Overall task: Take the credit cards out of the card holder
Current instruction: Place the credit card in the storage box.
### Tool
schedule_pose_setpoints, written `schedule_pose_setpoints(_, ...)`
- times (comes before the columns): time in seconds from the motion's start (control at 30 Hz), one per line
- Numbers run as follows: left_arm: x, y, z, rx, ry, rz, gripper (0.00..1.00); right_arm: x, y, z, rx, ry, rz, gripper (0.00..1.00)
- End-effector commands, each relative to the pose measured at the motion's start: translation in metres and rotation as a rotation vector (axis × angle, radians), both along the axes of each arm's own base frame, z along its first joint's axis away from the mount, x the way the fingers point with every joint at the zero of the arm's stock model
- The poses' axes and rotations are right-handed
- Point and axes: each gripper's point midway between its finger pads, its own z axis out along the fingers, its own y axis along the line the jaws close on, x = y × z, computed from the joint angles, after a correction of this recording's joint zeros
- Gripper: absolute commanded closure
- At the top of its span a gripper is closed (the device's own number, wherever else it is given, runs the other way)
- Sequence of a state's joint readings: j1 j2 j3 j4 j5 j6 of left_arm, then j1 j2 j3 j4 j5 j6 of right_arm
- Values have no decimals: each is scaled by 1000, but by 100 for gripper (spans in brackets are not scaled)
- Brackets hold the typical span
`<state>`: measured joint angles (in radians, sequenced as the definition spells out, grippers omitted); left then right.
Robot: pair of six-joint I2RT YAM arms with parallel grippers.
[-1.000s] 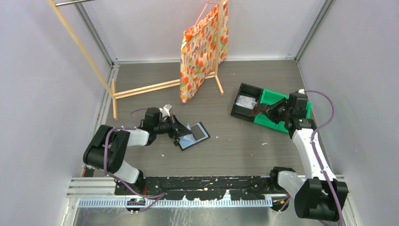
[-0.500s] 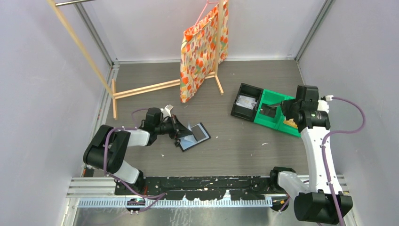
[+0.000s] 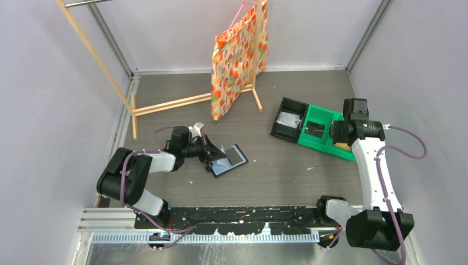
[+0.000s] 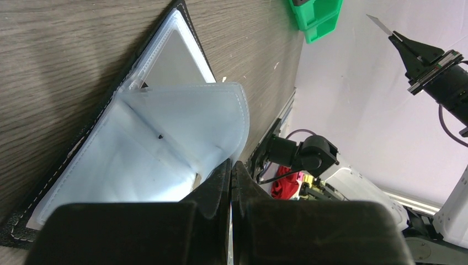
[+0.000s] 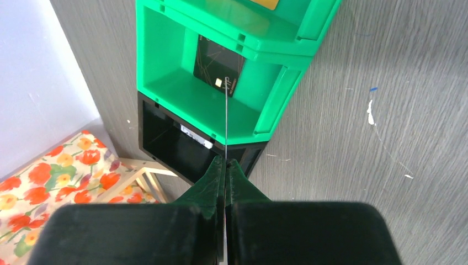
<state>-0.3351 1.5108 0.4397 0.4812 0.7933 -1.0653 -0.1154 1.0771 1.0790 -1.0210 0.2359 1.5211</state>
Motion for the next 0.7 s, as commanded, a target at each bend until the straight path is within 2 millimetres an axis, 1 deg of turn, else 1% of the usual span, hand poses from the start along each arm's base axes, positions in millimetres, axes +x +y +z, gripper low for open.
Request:
schedule_pose_setpoints(0.0, 3, -7, 17, -27, -74, -30, 99, 20, -1, 10, 35, -88, -49, 99)
schedule_pose_setpoints(0.03, 4, -8, 16, -27, -70, -34, 99, 27, -2, 10, 39, -118, -56, 99)
schedule_pose_setpoints(0.07, 3, -9, 16, -29, -69, -38, 99, 30, -3, 6, 46, -121, -71, 99)
schedule_pose_setpoints(0.2, 2, -10, 16, -32, -67, -44, 99, 51, -14, 8, 7, -192, -128, 99)
schedule_pose_setpoints(0.3, 0, -10, 15, -28, -68, -46, 99, 60, -20, 8, -64, -166, -166, 99)
schedule_pose_setpoints(0.37, -2, -11, 13, -26, -61, -49, 99, 69, -21, 2, -78, -147, -193, 99)
schedule_pose_setpoints(0.47, -3, -12, 13, -26, -61, -53, 99, 84, -16, -12, -68, -131, -205, 99)
schedule_pose_setpoints(0.57, -3, -11, 15, -25, -64, -53, 99, 90, -15, -20, -75, -106, -226, 99)
schedule_pose_setpoints(0.67, -4, -10, 16, -14, -68, -54, 99, 91, -17, -24, -81, -104, -256, 99)
